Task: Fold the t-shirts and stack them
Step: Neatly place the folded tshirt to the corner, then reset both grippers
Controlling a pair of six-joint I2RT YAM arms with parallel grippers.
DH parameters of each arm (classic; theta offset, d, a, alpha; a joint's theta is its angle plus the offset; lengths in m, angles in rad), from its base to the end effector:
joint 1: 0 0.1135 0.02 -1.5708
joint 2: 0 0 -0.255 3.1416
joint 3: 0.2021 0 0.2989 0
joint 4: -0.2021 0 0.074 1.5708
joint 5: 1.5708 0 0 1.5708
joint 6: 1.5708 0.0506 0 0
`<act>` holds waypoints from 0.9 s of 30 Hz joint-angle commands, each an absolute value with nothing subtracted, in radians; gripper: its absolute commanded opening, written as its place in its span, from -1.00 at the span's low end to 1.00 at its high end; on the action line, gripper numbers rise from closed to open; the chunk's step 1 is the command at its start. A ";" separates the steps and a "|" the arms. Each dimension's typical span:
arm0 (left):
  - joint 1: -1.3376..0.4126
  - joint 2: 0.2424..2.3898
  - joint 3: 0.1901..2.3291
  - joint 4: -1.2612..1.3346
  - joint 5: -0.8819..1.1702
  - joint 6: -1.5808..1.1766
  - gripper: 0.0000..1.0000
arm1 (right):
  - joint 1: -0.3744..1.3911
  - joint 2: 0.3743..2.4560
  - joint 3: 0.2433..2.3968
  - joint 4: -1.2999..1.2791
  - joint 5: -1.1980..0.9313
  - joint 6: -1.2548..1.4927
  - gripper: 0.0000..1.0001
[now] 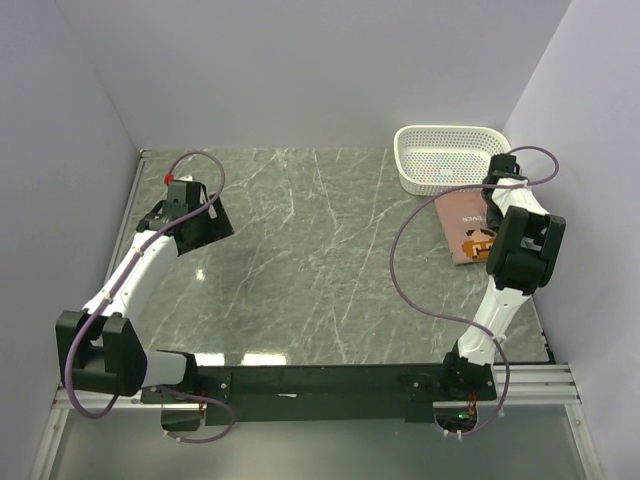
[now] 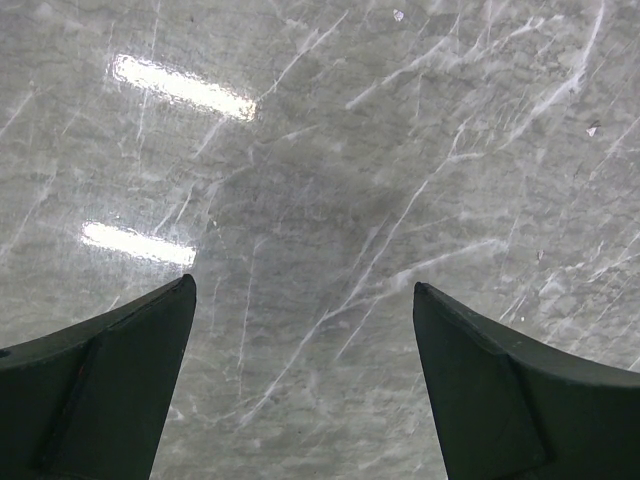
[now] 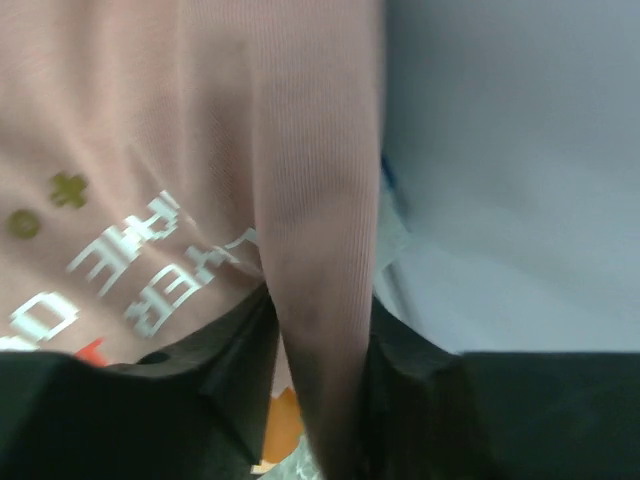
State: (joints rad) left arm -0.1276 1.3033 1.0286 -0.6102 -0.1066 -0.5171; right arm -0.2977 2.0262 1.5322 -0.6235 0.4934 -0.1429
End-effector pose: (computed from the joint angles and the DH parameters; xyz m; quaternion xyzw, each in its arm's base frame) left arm 0.3275 -0.0366 0.2416 -0.1996 0.9192 -0.0588 0.3344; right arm 0.4426 -0.1609 0.1499 0.1278 0.9378 -0.2798 0.1606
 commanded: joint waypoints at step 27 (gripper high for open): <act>-0.123 1.221 1.014 -0.554 -0.109 -0.518 0.92 | -0.325 1.623 1.496 -0.771 0.602 0.371 0.66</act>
